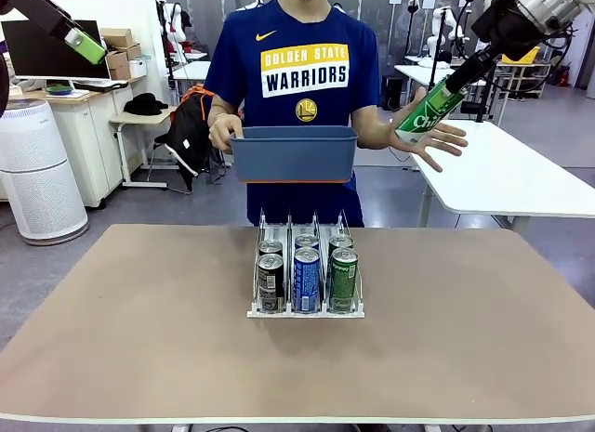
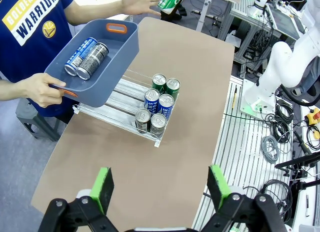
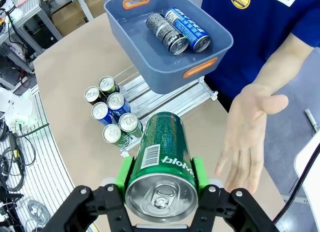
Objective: Fill the beverage cans into the dispenser.
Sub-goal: Place the picked Sprite in the line of the Automatic Can Dispenser with the same cans.
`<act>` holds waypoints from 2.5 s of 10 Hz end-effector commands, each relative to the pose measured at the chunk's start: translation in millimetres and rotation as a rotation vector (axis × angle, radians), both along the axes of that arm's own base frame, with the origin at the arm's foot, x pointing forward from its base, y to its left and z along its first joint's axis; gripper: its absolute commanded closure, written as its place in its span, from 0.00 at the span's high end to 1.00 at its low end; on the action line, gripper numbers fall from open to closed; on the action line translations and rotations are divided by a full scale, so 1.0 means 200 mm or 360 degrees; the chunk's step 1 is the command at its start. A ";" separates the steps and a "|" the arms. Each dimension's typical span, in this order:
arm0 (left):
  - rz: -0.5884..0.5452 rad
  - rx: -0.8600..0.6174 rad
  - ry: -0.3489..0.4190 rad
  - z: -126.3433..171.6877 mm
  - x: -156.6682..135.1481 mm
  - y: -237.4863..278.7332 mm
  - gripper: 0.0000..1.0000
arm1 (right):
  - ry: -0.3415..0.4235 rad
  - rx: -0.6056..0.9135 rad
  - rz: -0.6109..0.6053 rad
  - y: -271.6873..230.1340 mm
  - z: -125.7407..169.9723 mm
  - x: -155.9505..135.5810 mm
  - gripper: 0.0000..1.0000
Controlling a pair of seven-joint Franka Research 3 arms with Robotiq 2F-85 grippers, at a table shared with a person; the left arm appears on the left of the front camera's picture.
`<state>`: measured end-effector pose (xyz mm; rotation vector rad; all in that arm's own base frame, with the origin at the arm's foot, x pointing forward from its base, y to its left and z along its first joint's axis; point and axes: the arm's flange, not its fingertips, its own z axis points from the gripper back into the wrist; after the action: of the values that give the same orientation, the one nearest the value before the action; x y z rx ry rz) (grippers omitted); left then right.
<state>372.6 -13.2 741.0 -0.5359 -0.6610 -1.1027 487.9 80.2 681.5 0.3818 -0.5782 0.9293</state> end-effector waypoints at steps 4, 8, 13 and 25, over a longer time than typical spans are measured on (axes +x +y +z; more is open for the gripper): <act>0.0001 -0.0001 -0.0001 0.00 0.00 0.00 1.00 | -0.0008 -0.0006 -0.0001 0.00 0.01 0.00 0.00; 0.0001 -0.0001 -0.0001 0.00 0.00 0.00 1.00 | -0.0008 -0.0006 -0.0001 0.00 0.01 0.00 0.00; 0.0001 -0.0001 -0.0001 0.00 0.00 0.00 1.00 | 0.0019 0.0001 0.0000 0.02 -0.01 -0.04 0.58; 0.0001 -0.0001 -0.0001 0.00 0.00 0.00 1.00 | 0.0275 -0.0150 -0.0354 0.28 -0.72 -0.66 0.58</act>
<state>372.6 -13.4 741.1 -0.5356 -0.6609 -1.1031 359.4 135.8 542.1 0.2466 -0.4094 0.6556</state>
